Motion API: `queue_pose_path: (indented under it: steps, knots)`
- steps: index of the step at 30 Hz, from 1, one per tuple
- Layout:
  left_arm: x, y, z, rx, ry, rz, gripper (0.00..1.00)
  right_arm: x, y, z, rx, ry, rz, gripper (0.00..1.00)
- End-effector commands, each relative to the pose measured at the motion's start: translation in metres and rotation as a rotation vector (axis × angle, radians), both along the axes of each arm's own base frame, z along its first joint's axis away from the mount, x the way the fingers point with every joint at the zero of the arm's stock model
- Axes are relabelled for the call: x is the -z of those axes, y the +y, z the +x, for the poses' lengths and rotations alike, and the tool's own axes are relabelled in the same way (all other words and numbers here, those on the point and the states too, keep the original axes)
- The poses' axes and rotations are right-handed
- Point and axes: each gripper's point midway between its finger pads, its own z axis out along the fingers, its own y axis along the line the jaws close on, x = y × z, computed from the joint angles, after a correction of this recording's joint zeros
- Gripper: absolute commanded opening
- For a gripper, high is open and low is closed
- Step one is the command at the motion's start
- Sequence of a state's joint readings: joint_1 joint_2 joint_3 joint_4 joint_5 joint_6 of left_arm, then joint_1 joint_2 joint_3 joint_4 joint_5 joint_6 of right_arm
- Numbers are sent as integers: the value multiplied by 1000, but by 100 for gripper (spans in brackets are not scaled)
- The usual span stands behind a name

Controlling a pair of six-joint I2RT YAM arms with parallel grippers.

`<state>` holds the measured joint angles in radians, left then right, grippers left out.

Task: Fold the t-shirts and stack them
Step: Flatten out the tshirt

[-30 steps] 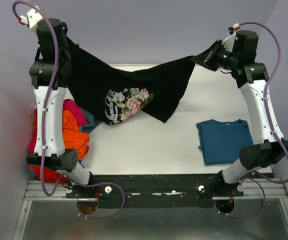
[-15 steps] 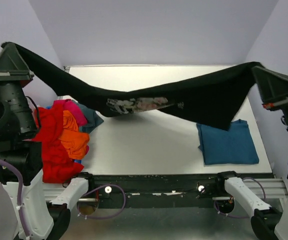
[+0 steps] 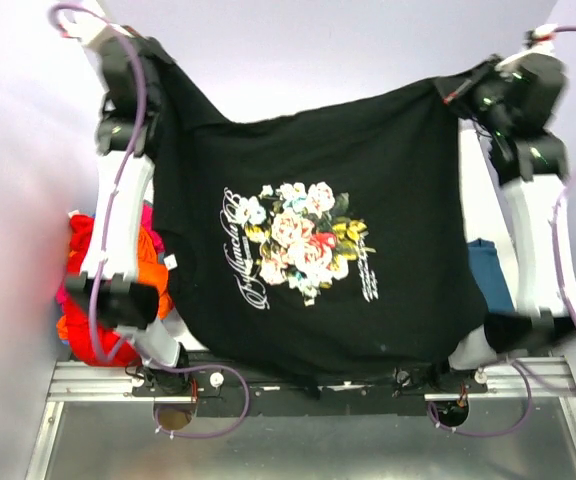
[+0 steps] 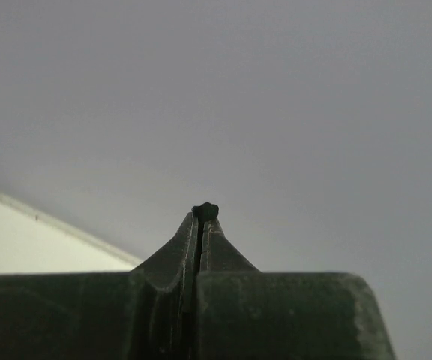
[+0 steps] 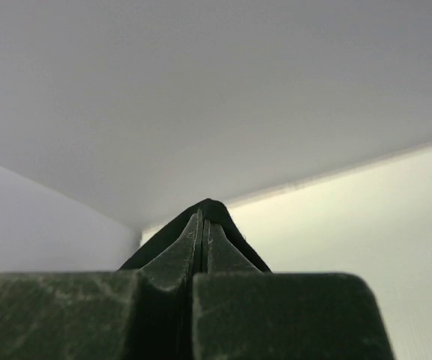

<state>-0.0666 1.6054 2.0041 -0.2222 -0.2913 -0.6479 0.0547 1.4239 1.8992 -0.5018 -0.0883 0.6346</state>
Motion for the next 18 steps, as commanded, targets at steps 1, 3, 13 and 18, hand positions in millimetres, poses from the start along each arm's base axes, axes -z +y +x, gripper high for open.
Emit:
queue_pose_path:
  steps: [1,3,13,18]
  knots:
    - [36,-36,65,145,50,-40,0,75,25,58,-234,257,191,1]
    - [12,-42,76,166,4,-29,0,64,30,76,-300,238,220,1]
    - [-144,-39,-14,88,-474,0,0,-15,-41,100,-336,1,371,1]
    - [-128,-46,18,104,-439,-12,0,9,-45,126,-421,40,438,1]
